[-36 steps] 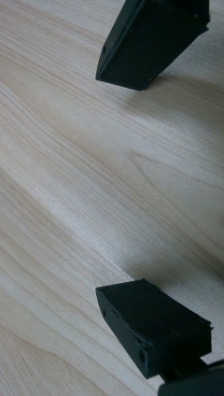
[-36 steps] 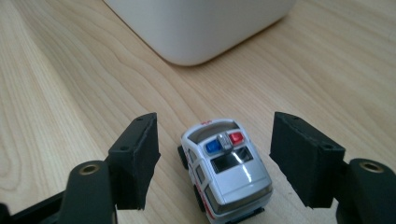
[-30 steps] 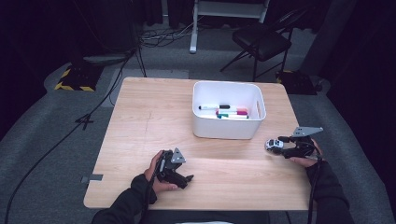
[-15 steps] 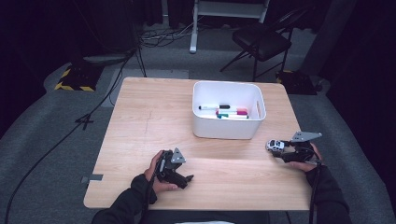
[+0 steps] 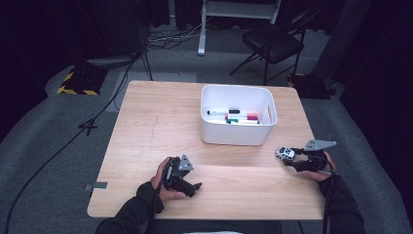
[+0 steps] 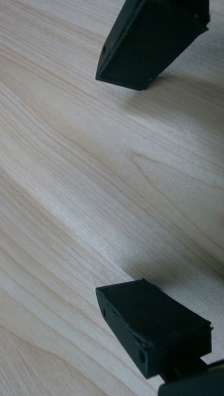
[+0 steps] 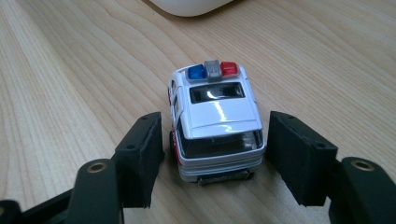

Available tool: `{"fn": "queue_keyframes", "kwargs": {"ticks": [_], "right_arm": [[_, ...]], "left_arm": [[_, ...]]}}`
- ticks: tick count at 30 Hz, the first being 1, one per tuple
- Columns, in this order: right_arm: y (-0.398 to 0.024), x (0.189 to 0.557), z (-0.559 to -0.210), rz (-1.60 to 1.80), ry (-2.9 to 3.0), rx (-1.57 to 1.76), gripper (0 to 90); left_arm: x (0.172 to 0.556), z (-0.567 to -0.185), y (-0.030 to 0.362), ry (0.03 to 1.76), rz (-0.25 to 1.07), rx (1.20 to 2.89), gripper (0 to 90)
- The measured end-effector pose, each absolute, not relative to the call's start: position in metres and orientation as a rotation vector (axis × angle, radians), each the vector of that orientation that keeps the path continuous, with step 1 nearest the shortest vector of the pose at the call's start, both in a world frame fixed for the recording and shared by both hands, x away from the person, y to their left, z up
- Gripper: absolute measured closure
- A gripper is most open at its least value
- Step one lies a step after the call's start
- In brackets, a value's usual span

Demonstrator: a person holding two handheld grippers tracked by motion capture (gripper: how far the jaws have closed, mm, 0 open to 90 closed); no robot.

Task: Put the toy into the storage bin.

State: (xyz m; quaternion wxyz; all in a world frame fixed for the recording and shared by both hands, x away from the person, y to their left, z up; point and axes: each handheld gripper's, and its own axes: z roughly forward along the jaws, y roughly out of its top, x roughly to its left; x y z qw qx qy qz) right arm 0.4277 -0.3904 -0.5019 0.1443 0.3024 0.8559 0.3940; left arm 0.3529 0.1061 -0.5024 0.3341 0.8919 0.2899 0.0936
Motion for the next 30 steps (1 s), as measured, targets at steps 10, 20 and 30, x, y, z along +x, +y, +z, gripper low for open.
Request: {"fn": "queue_keyframes", "kwargs": {"ticks": [10, 20, 30], "right_arm": [[-0.386, 0.431, -0.502, 1.147, 2.477, 0.848, 47.3], [-0.383, 0.427, -0.501, 1.137, 2.449, 0.882, 48.3], [-0.371, 0.422, -0.486, 1.158, 2.426, 0.843, 48.4]], "left_arm": [[0.353, -0.502, 0.106, 0.757, 0.247, 2.328, 1.8], [0.353, -0.502, 0.106, 0.756, 0.246, 2.329, 1.9], [0.353, -0.502, 0.106, 0.756, 0.247, 2.329, 1.8]]}}
